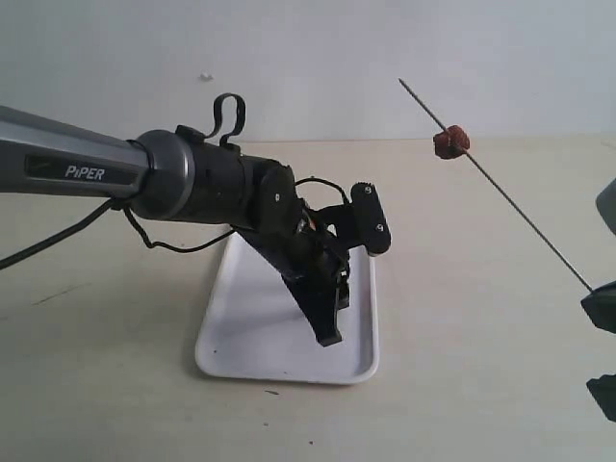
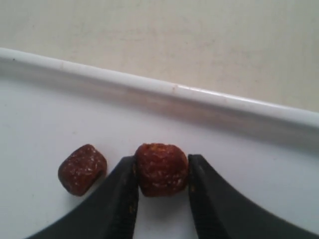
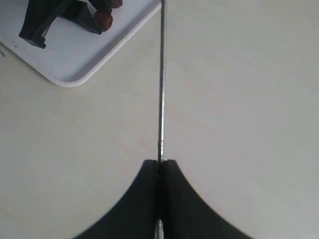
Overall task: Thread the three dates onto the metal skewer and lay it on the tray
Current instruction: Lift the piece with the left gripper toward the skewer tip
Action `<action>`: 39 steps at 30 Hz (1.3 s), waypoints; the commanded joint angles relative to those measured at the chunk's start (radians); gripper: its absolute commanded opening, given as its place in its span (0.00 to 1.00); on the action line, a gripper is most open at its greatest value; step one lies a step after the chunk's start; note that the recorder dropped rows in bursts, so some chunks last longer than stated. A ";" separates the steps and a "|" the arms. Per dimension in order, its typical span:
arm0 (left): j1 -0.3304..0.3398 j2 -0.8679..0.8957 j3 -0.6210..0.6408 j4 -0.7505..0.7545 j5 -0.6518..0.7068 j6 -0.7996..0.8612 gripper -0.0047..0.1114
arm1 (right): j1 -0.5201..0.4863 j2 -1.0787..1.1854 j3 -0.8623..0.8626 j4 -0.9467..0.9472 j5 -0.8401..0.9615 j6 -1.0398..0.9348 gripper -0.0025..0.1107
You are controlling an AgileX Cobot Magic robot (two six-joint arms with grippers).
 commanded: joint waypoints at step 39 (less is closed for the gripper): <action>0.208 -0.413 -0.001 -0.204 0.597 0.722 0.34 | 0.000 0.112 -0.008 0.323 0.172 -0.438 0.02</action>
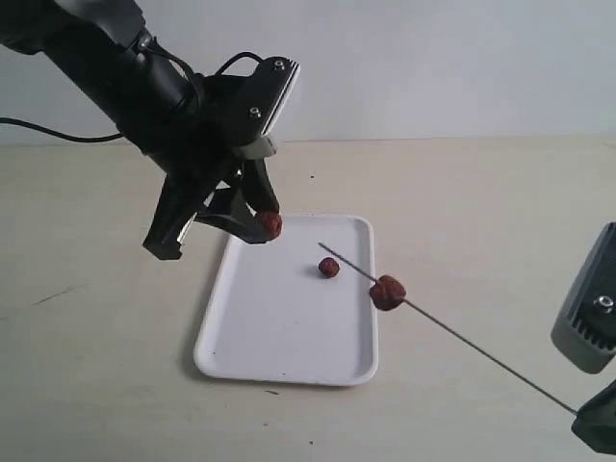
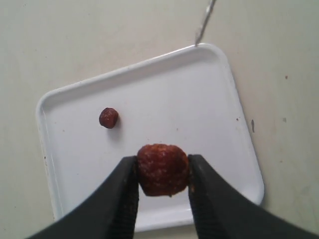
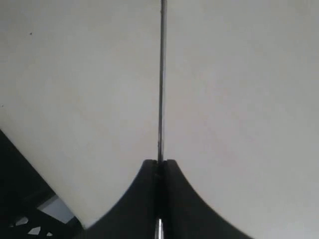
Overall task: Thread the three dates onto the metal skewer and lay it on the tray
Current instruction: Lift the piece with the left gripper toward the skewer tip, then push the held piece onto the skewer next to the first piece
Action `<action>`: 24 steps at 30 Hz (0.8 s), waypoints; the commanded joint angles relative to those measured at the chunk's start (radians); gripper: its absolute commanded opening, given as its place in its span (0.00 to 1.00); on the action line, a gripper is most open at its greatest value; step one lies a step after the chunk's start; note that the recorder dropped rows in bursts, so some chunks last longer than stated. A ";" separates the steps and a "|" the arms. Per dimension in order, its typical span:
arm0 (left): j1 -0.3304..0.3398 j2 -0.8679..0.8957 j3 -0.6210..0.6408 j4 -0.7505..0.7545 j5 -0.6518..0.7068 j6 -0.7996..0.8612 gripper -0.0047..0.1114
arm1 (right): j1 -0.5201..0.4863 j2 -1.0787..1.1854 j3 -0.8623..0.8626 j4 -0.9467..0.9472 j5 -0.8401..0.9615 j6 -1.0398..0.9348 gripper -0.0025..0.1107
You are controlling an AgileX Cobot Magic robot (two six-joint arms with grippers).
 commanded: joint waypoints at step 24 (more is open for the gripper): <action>-0.042 -0.009 -0.001 0.034 0.107 0.109 0.34 | 0.000 0.161 -0.009 0.130 -0.139 -0.106 0.02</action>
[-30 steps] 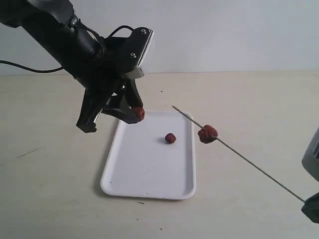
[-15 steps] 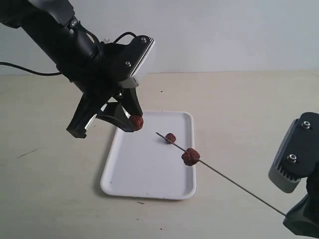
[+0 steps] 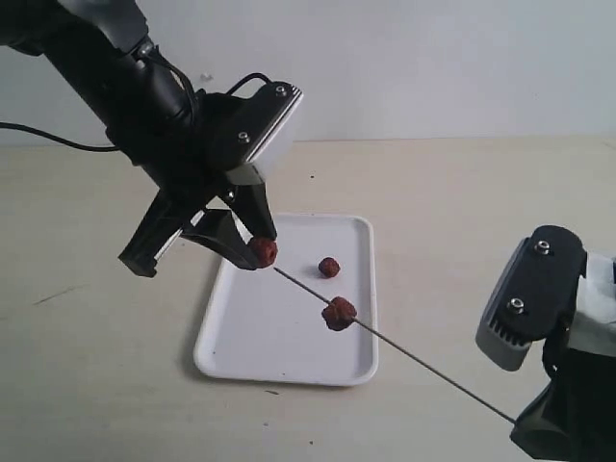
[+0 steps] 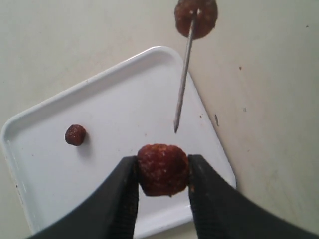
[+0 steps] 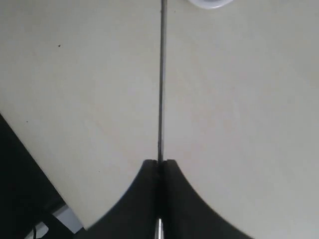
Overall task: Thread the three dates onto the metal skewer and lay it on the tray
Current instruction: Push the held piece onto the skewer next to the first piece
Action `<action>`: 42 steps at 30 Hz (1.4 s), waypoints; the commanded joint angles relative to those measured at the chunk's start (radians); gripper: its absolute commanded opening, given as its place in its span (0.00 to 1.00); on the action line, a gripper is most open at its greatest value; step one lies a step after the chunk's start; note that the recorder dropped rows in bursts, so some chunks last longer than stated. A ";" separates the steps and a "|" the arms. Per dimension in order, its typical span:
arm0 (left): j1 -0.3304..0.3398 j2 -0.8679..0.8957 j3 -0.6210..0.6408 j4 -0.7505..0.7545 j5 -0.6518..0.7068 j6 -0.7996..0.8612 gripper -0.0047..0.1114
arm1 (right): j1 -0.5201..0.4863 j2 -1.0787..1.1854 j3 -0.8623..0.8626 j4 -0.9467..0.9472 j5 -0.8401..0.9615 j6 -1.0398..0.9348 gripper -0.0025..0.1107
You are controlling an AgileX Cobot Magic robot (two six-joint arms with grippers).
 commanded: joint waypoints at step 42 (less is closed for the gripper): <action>-0.198 -0.007 -0.001 0.005 -0.037 0.008 0.34 | 0.000 0.042 -0.050 0.025 -0.116 -0.009 0.02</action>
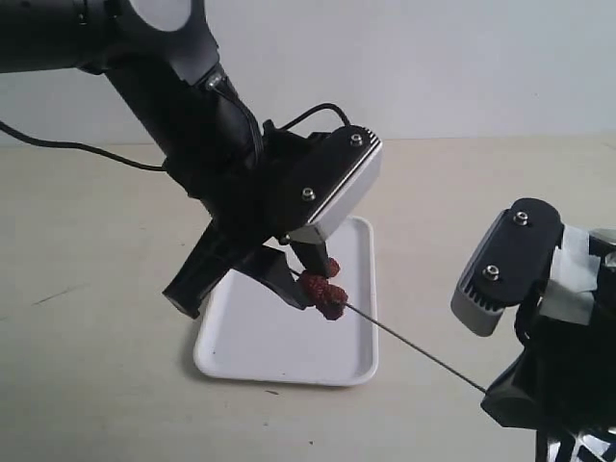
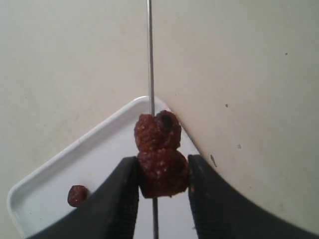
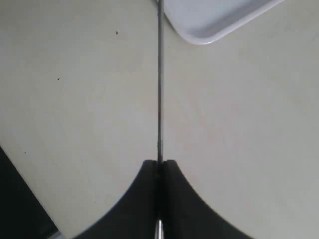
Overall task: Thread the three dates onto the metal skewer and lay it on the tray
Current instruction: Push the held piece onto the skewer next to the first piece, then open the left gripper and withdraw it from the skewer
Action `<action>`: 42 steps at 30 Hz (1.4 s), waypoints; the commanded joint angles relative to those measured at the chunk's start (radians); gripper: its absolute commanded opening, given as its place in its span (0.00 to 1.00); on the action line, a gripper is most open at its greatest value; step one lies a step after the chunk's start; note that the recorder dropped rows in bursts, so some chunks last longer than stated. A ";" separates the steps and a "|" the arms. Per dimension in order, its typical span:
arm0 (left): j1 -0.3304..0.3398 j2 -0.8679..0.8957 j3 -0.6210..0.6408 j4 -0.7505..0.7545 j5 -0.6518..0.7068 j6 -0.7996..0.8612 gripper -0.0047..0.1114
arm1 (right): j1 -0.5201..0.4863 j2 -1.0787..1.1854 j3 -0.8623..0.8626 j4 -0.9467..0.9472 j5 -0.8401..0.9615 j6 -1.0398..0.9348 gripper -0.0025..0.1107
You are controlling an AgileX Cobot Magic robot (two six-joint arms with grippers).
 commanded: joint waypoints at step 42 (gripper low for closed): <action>-0.074 -0.039 -0.001 -0.077 -0.165 -0.158 0.62 | 0.000 0.022 -0.016 -0.045 -0.038 0.069 0.02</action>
